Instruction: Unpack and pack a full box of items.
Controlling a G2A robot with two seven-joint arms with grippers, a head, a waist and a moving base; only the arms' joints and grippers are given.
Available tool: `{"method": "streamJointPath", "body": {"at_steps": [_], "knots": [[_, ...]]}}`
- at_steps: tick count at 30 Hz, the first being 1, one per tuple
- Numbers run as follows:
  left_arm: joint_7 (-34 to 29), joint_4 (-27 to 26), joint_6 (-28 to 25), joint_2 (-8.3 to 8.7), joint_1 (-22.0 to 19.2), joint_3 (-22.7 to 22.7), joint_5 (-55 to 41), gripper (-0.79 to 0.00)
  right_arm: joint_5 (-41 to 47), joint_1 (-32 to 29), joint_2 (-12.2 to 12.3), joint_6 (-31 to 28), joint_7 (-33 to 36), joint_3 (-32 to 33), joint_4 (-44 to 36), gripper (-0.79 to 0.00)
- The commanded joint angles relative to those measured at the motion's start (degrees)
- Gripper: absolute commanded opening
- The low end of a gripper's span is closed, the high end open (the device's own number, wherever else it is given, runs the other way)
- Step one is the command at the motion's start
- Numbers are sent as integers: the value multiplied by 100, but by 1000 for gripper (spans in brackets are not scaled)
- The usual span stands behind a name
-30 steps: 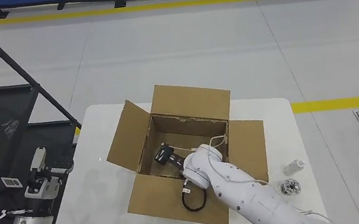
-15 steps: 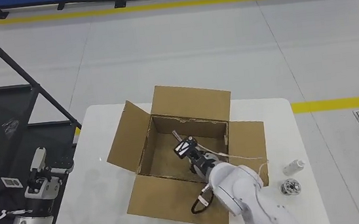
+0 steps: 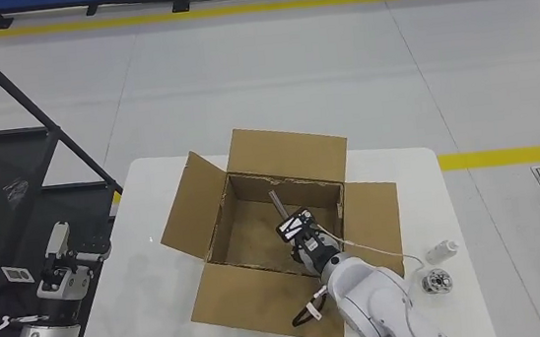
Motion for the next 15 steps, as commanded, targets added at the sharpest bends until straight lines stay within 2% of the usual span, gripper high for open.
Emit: {"method": "streamJointPath", "body": {"at_steps": [1, 5, 11, 15], "knots": [[0, 0, 0, 0, 0, 0, 0, 0, 5, -14, 0, 14, -40, 7, -5, -785], [0, 0, 0, 0, 0, 0, 0, 0, -104, -296, 16, 348, -713, 201, -319, -785], [0, 0, 0, 0, 0, 0, 0, 0, -192, -1401, 96, 868, -2582, 725, -1459, -785], [0, 0, 0, 0, 0, 0, 0, 0, -165, -2204, 168, 922, -2885, 1193, -2262, -785]]}}
